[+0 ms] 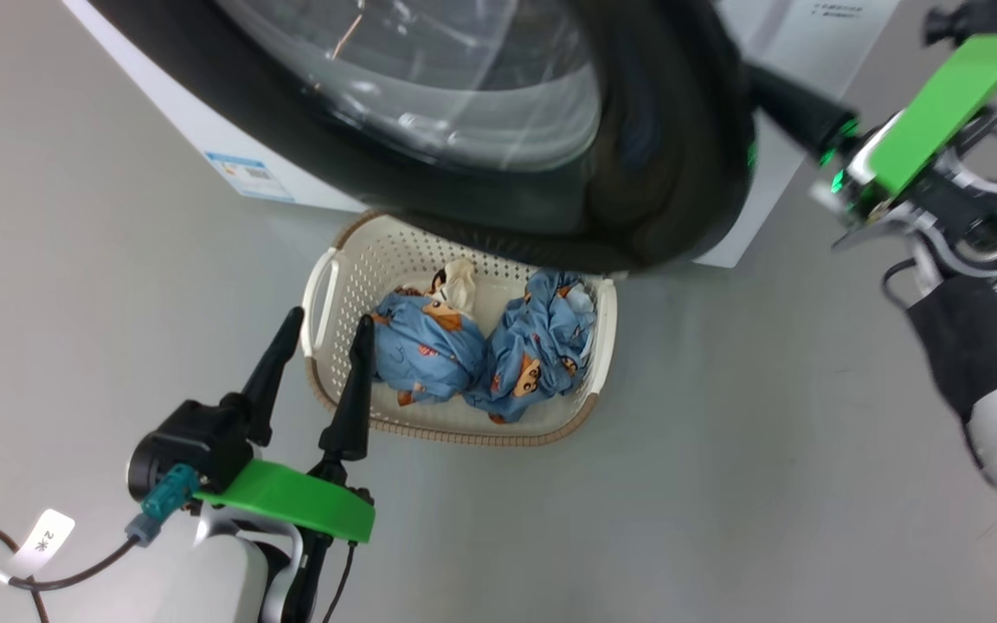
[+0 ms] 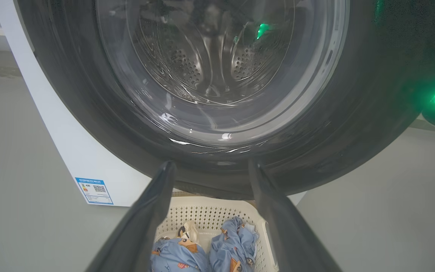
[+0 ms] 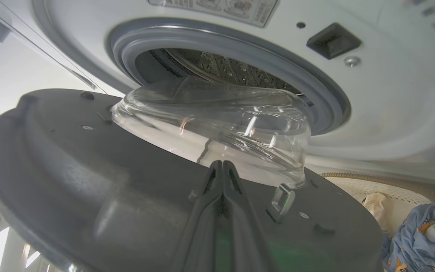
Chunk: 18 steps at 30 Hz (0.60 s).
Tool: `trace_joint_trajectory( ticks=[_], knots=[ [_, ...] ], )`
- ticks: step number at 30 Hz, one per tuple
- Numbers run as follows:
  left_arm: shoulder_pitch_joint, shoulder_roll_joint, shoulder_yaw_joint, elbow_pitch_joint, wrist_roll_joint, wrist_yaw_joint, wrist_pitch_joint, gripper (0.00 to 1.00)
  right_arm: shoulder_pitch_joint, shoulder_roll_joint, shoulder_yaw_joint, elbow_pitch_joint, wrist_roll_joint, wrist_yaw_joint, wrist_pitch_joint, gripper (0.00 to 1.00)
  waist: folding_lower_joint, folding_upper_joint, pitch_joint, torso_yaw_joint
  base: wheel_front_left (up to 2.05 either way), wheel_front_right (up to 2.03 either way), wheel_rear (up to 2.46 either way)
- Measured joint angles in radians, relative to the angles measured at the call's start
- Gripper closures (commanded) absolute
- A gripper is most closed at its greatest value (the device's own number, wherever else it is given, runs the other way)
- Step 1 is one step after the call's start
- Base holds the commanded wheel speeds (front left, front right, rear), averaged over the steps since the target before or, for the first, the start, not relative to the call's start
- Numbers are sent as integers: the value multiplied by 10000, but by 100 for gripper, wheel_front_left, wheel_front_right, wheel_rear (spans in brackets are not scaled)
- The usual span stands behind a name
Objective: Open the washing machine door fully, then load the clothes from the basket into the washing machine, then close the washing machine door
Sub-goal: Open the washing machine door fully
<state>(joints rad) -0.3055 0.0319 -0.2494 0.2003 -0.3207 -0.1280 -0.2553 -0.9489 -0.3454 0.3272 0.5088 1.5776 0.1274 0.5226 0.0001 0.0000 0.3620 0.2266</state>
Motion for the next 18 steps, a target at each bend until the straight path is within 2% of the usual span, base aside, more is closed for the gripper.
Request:
trace_joint_trajectory(
  ticks=[6,18],
  knots=[
    [267,2,86,21,92,0,0,0,642,405,362,-476,10,2,389,100,-1,0,-358,-162,0,0,0],
    [944,6,313,17,288,0,0,0,1908,704,761,-1438,65,0,834,100,0,0,-1018,-353,0,0,0]
  ],
)
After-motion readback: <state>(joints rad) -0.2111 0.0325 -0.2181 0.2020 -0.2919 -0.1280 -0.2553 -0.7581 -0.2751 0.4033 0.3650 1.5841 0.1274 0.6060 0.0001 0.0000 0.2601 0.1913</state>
